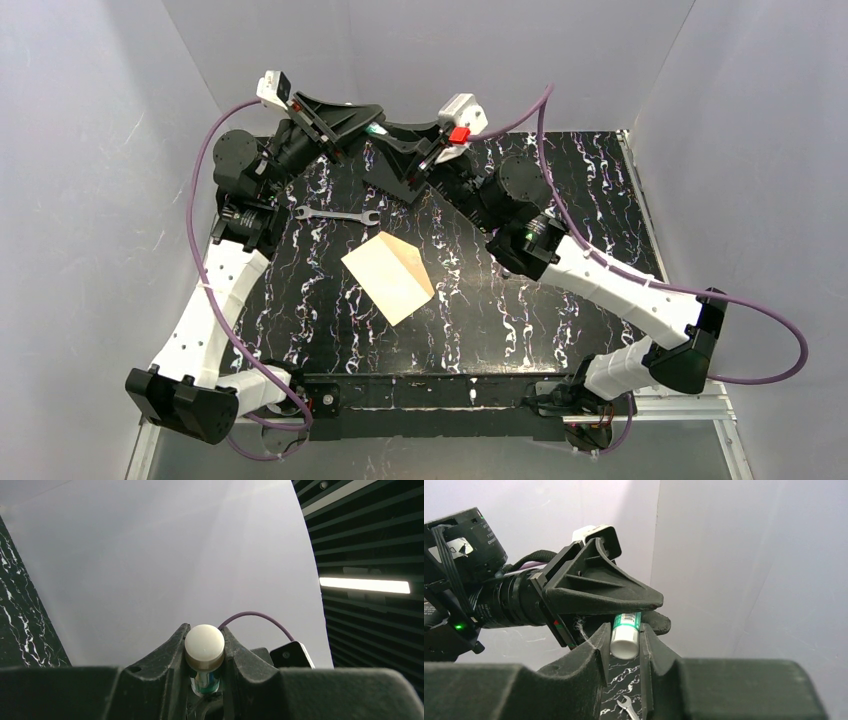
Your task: Place the letter into the envelope and seal it
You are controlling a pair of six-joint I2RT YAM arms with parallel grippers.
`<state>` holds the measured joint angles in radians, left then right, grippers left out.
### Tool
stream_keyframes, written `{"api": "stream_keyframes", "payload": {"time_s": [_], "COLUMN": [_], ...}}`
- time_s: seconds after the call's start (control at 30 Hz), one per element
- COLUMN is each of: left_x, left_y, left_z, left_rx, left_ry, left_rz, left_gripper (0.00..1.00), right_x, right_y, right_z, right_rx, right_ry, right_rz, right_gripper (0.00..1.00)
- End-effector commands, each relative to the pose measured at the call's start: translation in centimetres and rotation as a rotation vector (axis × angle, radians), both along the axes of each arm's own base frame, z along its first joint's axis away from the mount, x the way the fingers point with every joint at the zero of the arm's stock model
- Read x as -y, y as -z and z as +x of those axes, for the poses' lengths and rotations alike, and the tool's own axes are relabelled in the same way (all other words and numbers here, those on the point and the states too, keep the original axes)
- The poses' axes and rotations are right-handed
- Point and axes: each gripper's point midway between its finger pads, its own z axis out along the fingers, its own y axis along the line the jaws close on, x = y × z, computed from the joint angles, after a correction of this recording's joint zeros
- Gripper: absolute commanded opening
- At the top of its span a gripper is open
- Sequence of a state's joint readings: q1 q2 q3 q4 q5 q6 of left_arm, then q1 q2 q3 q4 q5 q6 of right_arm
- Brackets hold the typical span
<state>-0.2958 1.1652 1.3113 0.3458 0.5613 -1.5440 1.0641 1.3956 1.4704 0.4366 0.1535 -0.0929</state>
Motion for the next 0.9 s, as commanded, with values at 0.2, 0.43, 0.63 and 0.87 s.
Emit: {"api": "stream_keyframes", "payload": {"time_s": [0.2,0.43,0.63,0.87], "left_x": [-0.5,-1.5,-1.7,-1.9], "left_y": [-2.3,-1.4,-1.0,-0.3], "left_z": [-2.1,-1.2,-1.0,-0.6], "left_rx": [0.095,0.064,0.072,0.011], "left_ry": [0.012,-0.033,-0.043,-0.041], "left_rz": [0.016,0.016,0.037,0.037], "left_gripper": [0.4,0.65,0.65,0.44], "right_x": [0.9,1.3,1.3,2.2], "right_y": [-3.6,-2.5,-1.0,-0.6], "right_z": [0.4,-0.4,-0.9,-0.9], "right_rx": [-0.014,-0.036,-0.062,-0.075], "right_ry": [0.024,-0.003,-0.027,-0.004], "right_rz": [0.008,-0.047,-0.103,-0.109], "right_gripper": [0.01,0.01,0.01,0.01]}}
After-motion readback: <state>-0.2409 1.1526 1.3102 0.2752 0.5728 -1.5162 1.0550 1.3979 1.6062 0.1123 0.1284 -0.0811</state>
